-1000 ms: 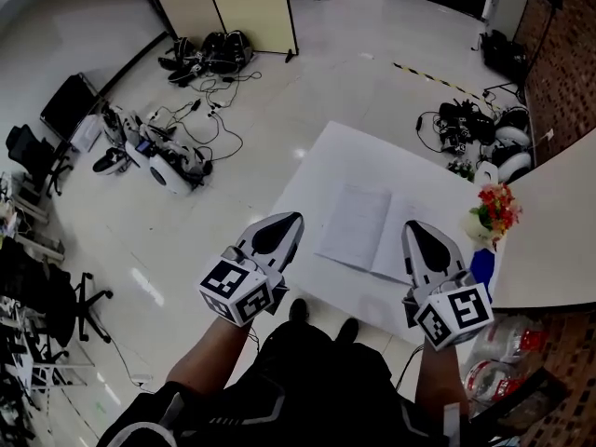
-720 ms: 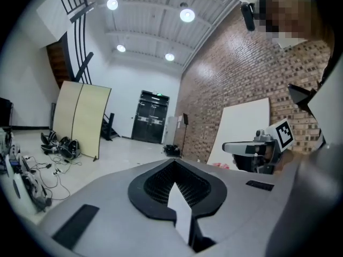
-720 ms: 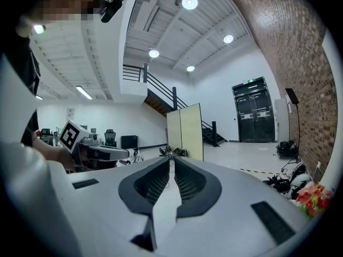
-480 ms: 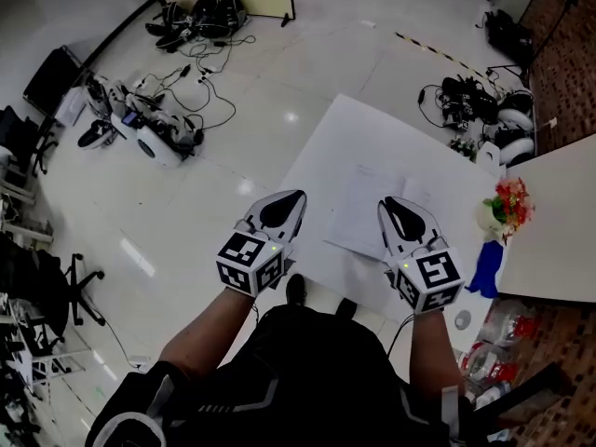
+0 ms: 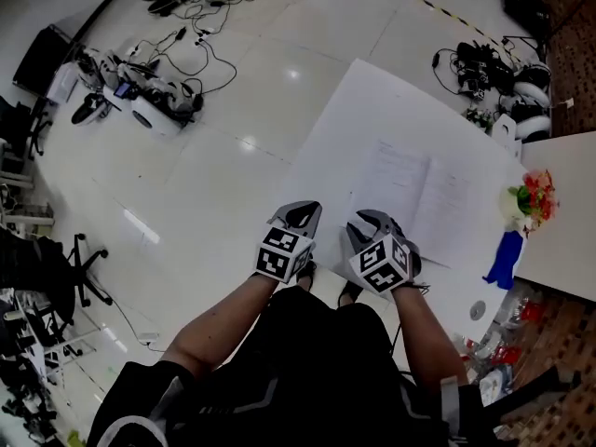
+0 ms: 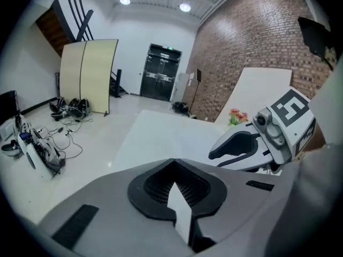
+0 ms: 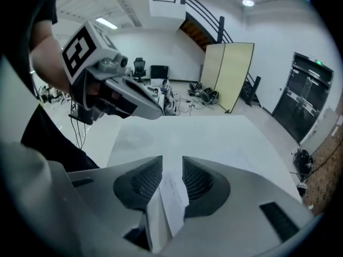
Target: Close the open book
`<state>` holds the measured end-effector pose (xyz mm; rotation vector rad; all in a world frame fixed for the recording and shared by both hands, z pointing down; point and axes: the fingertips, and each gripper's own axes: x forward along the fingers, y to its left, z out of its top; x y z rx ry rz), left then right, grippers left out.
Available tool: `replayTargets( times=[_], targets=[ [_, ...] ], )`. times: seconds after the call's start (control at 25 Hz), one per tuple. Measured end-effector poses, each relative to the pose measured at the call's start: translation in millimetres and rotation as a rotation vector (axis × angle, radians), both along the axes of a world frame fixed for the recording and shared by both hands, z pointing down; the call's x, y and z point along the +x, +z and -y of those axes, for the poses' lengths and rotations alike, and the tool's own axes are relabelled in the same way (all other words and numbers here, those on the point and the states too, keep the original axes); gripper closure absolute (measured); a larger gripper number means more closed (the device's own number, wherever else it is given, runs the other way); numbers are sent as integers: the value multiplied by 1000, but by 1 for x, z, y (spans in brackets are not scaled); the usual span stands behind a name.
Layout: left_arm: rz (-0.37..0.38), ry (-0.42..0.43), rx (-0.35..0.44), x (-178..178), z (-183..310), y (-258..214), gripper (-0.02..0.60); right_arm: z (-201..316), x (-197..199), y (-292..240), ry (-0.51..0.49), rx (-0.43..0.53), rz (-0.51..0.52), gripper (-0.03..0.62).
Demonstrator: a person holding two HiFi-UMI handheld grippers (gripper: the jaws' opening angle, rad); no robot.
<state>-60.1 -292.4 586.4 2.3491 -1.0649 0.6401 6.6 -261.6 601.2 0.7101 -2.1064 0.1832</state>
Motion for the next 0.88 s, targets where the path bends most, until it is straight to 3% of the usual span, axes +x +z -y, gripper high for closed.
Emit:
replayTargets(
  times=[0.28,0.48,0.68,0.88],
  targets=[
    [47,37,-53,-1,-13,29,588,-12,-5,48,-133,-51,-141,517],
    [28,37,-80,-3,-21,34,588,-14,-9,66,-197,-46,-219,517],
    [17,72,-80,0,-29,33,588,-14,-11,70,-249,-43,-238,517],
    [-10,90,-87,11,-39,34,587,-13,-7,72,-225,-78,-224,517]
  ],
)
